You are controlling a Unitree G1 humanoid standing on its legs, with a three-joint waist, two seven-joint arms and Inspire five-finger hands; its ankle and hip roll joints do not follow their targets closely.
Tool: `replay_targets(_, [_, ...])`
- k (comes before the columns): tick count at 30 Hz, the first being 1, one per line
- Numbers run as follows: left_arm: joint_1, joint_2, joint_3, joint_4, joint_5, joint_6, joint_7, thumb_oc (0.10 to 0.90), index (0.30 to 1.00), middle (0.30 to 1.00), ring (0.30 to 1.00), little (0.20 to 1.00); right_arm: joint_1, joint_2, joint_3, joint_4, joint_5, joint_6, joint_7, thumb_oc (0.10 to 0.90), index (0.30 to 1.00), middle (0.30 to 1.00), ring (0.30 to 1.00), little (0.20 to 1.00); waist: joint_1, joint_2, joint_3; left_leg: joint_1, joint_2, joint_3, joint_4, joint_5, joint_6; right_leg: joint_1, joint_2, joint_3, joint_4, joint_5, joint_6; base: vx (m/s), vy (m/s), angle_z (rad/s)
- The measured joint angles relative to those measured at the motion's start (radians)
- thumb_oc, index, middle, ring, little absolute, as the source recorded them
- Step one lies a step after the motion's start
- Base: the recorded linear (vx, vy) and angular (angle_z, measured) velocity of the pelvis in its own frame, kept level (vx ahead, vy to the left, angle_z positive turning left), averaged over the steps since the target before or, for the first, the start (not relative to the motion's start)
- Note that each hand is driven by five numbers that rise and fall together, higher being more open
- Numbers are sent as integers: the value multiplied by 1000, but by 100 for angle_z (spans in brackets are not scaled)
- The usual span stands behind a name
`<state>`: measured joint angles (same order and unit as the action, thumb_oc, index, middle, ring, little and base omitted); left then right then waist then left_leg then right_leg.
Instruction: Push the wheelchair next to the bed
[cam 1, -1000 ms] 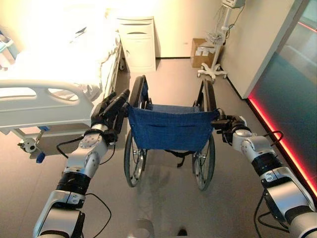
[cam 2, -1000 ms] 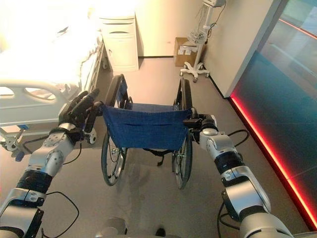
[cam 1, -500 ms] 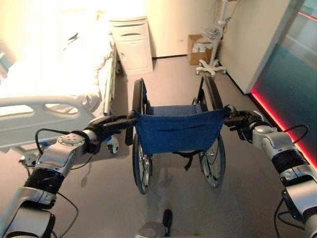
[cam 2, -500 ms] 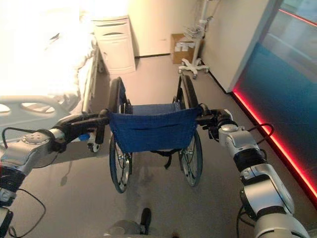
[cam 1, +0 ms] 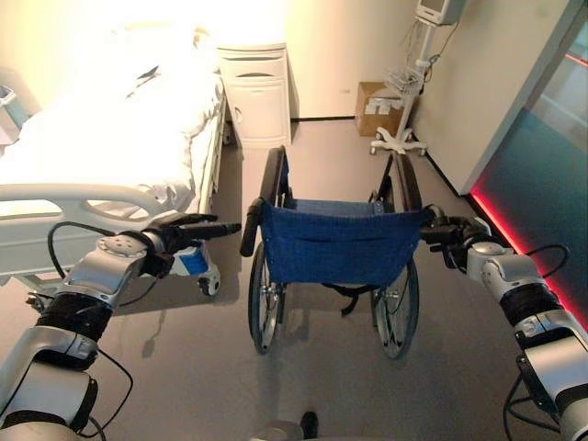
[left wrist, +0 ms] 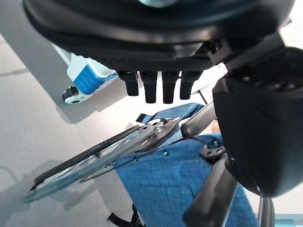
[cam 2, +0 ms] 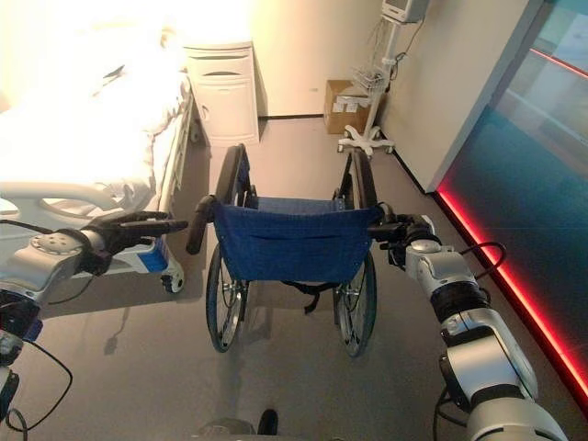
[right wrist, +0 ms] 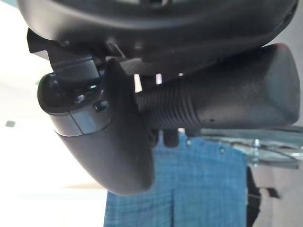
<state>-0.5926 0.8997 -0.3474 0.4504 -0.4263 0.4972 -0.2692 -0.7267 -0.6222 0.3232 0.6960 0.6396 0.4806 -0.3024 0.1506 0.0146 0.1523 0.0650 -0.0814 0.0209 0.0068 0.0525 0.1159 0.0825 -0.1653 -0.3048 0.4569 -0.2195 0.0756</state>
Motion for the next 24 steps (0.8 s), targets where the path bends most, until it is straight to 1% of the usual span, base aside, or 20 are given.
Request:
replay_targets(1, [0, -8, -1, 0, -2, 0, -1, 800, 900, 900, 900, 900, -1, 2, 0, -6, -1, 0, -5, 400, 300, 300, 300, 300, 0, 0, 0, 0, 1, -8, -3, 0, 1, -1, 0, -8, -18, 1, 0, -3, -72, -8])
replay_targets(2, [0, -24, -1, -7, -8, 1, 8, 800, 900, 900, 900, 900, -4, 7, -1, -21, -1, 0, -21, 400, 300, 300, 300, 300, 3, 2, 1, -5, 5, -16, -8, 1, 1, 2, 2, -10, -86, -6, 2, -3, -55, -5])
replay_targets(3, [-1, -35, -1, -12, -16, 1, 23, 800, 900, 900, 900, 900, -4, 8, -1, -29, -1, 0, -29, 400, 300, 300, 300, 300, 3, 5, 3, -4, 9, -19, -13, 1, 1, -2, 4, -8, -121, -5, 2, -3, -46, 5])
replay_targets(4, [-1, -47, -1, -37, -43, 1, 47, 800, 900, 900, 900, 900, -4, 11, -1, -35, 2, 0, -38, 400, 300, 300, 300, 300, 1, 9, 5, -4, 18, -21, -17, 3, -2, -16, 6, -2, -184, 2, 3, 15, -25, 16])
replay_targets(5, [-1, -59, -3, -58, -56, 1, 59, 800, 900, 900, 900, 900, -5, 23, -1, -35, 5, 0, -51, 400, 300, 300, 300, 300, -1, 6, 3, -2, 22, -22, -19, 4, -6, -36, 1, 1, -236, 19, 22, 43, -38, 22])
replay_targets(6, [-1, -71, -12, -68, -66, 1, 65, 800, 900, 900, 900, 900, -5, 35, -1, -37, 5, 2, -64, 400, 300, 300, 300, 300, -6, -2, 1, 0, 17, -28, -20, 2, -11, -54, -10, 4, -268, 52, 36, 59, -56, 30])
replay_targets(7, [-2, -81, -30, -80, -83, 2, 69, 800, 900, 900, 900, 900, -5, 45, -1, -37, 6, 4, -67, 400, 300, 300, 300, 300, -19, -15, 1, 8, 9, -40, -21, 1, -18, -60, -20, 6, -295, 113, 42, 64, -67, 34])
replay_targets(8, [-2, -89, -39, -85, -89, 10, 79, 800, 900, 900, 900, 900, -5, 50, -1, -35, 5, 8, -70, 400, 300, 300, 300, 300, -24, -22, 0, 13, 5, -43, -24, 1, -24, -55, -21, 9, -306, 148, 46, 39, -53, 35])
replay_targets(9, [-1, -105, -37, -82, -88, 18, 94, 800, 900, 900, 900, 900, -4, 49, -1, -32, 6, 13, -73, 400, 300, 300, 300, 300, -24, -24, -2, 22, 9, -41, -31, 0, -33, -45, -15, 19, -318, 164, 57, 38, -52, 25])
replay_targets(10, [-1, -101, -37, -83, -90, 23, 94, 800, 900, 900, 900, 900, -4, 51, -1, -31, 6, 15, -73, 400, 300, 300, 300, 300, -20, -23, -3, 31, 25, -39, -43, -1, -50, -26, 2, 18, -346, 168, 49, 47, -68, 13])
replay_targets(12, [-2, -101, -37, -83, -97, 30, 95, 800, 900, 900, 900, 900, -9, 51, -1, -36, 5, 15, -69, 400, 300, 300, 300, 300, -15, -23, -3, 33, 40, -40, -55, 5, -59, -15, 23, 17, -376, 178, 39, 53, -79, 4])
replay_targets(14, [-3, -103, -37, -84, -108, 36, 97, 800, 900, 900, 900, 900, -11, 43, 0, -36, 5, 14, -60, 400, 300, 300, 300, 300, -15, -23, -3, 36, 46, -36, -64, 8, -62, 1, 38, 18, -410, 189, 36, 43, -54, 7])
replay_targets(17, [-2, -105, -37, -84, -139, 40, 107, 800, 900, 900, 900, 900, -12, 36, 1, -37, -1, 13, -45, 400, 300, 300, 300, 300, -12, -23, -3, 50, 51, -12, -83, 10, -64, 21, 46, 20, -441, 197, 36, 56, -47, 1])
replay_targets(24, [-3, -104, -37, -84, -114, 48, 112, 800, 900, 900, 900, 900, -13, 45, 3, -37, -2, 14, -43, 400, 300, 300, 300, 300, -16, -28, -6, 67, 48, 13, -95, 10, -63, 40, 46, 25, -465, 202, 41, 44, -23, -2])
